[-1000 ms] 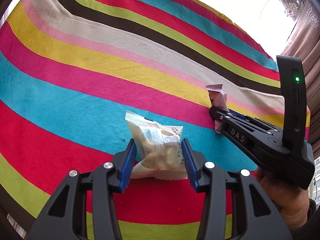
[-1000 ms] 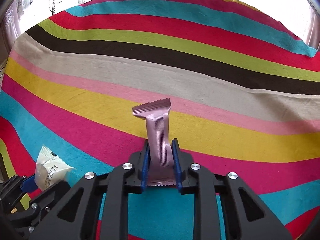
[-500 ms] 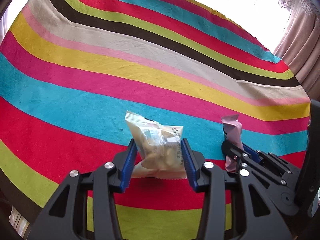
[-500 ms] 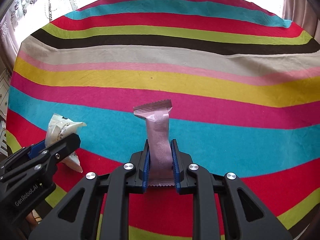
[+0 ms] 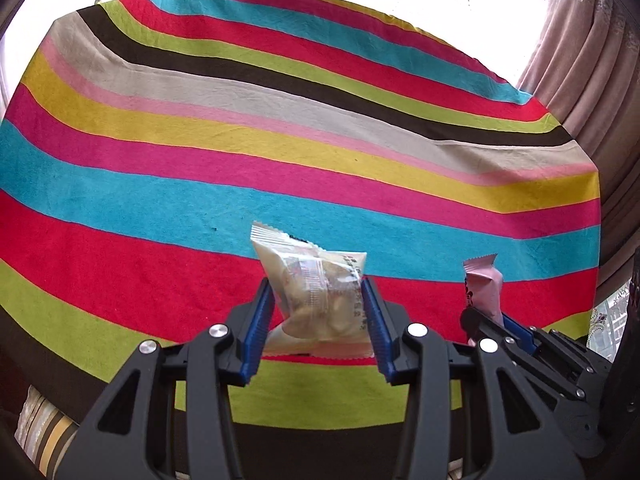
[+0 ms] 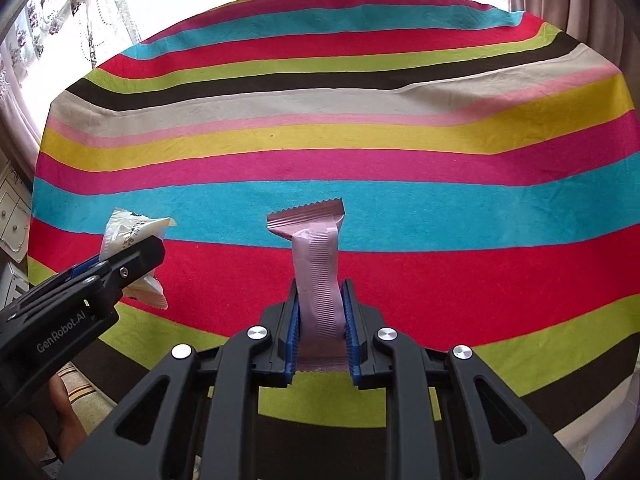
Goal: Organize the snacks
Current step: 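Carry both snacks to the box and open both grippers to drop them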
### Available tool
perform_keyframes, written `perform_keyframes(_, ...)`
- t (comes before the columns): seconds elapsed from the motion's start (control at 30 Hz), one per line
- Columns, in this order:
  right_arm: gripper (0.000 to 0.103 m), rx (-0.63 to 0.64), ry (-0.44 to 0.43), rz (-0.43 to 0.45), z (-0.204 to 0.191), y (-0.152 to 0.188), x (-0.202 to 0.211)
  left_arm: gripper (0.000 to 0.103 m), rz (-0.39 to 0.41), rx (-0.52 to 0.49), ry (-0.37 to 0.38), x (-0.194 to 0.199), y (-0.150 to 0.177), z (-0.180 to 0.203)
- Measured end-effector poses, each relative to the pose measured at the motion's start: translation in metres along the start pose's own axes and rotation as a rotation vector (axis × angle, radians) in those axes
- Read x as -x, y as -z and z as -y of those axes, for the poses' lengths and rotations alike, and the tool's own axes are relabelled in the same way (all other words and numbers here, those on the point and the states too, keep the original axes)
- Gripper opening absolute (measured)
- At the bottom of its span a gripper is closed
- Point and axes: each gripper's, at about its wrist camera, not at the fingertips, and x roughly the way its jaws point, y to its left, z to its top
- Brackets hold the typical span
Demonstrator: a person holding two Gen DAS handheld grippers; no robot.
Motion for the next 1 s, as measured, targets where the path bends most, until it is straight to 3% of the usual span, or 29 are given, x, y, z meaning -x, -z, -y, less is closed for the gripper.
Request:
perform_keyframes(0.47, 0.02, -0.077, 0.015, 0.012, 0.033, 0.035, 0.043, 0.045, -0.003, -0.078, 0.045, 0.027, 0.028, 0.036)
perform_keyframes(1.0, 0.02, -0.183, 0.073, 0.003, 0.093, 0.091, 0.094, 0.045, -0.066, -0.204, 0.135, 0.046, 0.068, 0.1)
